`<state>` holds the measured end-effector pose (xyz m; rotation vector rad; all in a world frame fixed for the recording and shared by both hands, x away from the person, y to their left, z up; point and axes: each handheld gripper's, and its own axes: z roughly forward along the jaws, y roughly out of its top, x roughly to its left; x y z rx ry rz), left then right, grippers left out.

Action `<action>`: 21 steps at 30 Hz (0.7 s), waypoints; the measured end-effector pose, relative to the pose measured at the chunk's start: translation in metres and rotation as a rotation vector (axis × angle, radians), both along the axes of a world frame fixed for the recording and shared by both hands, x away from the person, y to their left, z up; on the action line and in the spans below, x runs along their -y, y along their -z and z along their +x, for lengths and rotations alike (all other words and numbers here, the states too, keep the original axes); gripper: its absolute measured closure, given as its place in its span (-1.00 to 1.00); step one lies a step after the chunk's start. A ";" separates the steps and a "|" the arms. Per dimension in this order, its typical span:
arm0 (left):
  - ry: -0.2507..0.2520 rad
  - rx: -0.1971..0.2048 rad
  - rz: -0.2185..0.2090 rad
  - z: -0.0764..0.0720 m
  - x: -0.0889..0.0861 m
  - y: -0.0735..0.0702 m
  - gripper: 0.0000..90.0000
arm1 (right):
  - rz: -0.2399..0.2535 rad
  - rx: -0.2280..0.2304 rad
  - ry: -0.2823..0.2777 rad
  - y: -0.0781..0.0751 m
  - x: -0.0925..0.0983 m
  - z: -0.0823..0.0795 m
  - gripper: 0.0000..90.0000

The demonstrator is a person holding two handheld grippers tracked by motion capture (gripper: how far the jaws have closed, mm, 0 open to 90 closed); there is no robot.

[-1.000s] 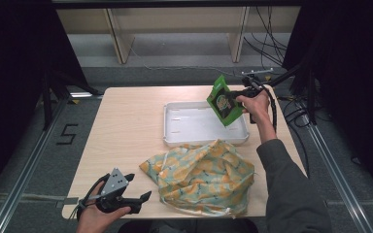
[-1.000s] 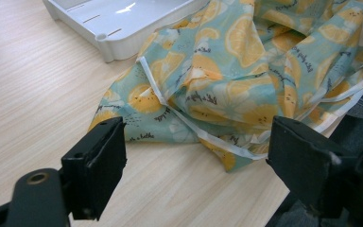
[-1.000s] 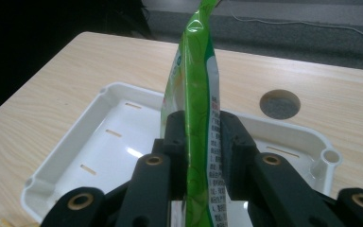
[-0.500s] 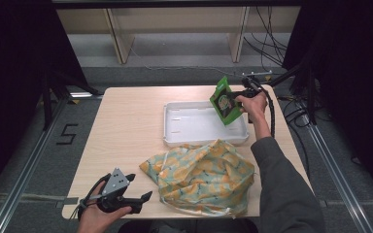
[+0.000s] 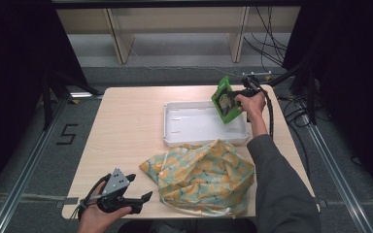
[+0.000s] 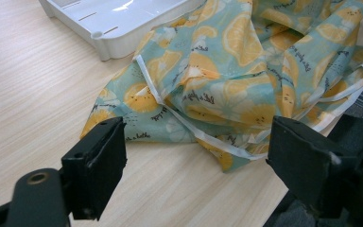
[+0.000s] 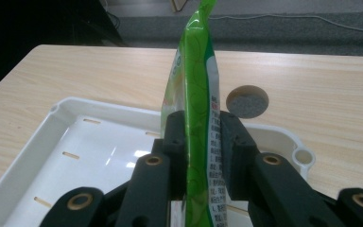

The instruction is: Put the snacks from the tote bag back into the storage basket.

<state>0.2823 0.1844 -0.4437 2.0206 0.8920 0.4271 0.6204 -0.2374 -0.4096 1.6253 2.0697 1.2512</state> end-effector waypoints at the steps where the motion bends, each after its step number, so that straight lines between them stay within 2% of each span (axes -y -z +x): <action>1: -0.005 -0.012 0.005 -0.001 -0.001 0.000 -0.56 | 0.008 -0.017 0.008 0.000 -0.001 -0.001 0.68; 3: 0.004 -0.002 0.016 0.000 -0.002 0.000 -0.56 | -0.021 0.011 -0.004 0.001 0.001 0.002 0.68; 4: 0.004 -0.001 0.018 0.000 -0.002 0.000 -0.56 | 0.011 -0.001 0.004 0.002 -0.001 0.002 0.68; 5: 0.004 -0.001 0.018 0.000 -0.001 0.000 -0.56 | 0.005 -0.026 0.014 0.002 -0.001 0.001 0.68; 6: 0.004 -0.001 0.018 0.000 -0.001 0.000 -0.56 | -0.016 -0.011 0.010 0.003 0.000 0.003 0.68; 7: -0.019 -0.013 -0.023 -0.001 0.002 0.002 -0.56 | 0.015 -0.010 0.015 0.004 -0.001 0.003 0.68; 8: -0.013 -0.005 0.000 -0.001 0.001 0.001 -0.56 | -0.007 -0.012 0.018 0.005 -0.001 0.004 0.68; 11: 0.000 -0.001 0.003 0.000 0.001 0.001 -0.56 | 0.011 -0.044 0.034 0.006 -0.003 0.004 0.68; 12: 0.000 -0.001 0.003 0.000 0.001 0.001 -0.56 | -0.003 -0.017 0.020 0.007 -0.002 0.006 0.68; 14: -0.001 -0.002 0.004 0.000 0.001 0.001 -0.56 | 0.008 -0.035 0.033 0.007 -0.005 0.006 0.67; 15: 0.009 -0.003 0.026 0.000 0.000 0.001 -0.56 | 0.006 -0.009 0.020 0.009 -0.004 0.008 0.67; 16: 0.000 -0.003 0.007 0.000 0.001 0.002 -0.56 | -0.001 -0.006 0.016 0.009 -0.004 0.008 0.67; 18: -0.006 -0.003 0.005 -0.001 0.002 0.002 -0.56 | 0.009 -0.026 0.019 0.010 -0.005 0.008 0.67; 19: 0.002 -0.002 0.019 -0.001 0.001 0.002 -0.56 | 0.008 -0.037 0.027 0.010 -0.006 0.008 0.67; 20: 0.010 0.001 0.026 0.000 0.001 0.001 -0.56 | -0.006 0.000 0.015 0.013 -0.005 0.010 0.67; 21: 0.010 0.002 0.026 0.000 0.001 0.001 -0.56 | -0.011 0.003 0.011 0.013 -0.005 0.010 0.67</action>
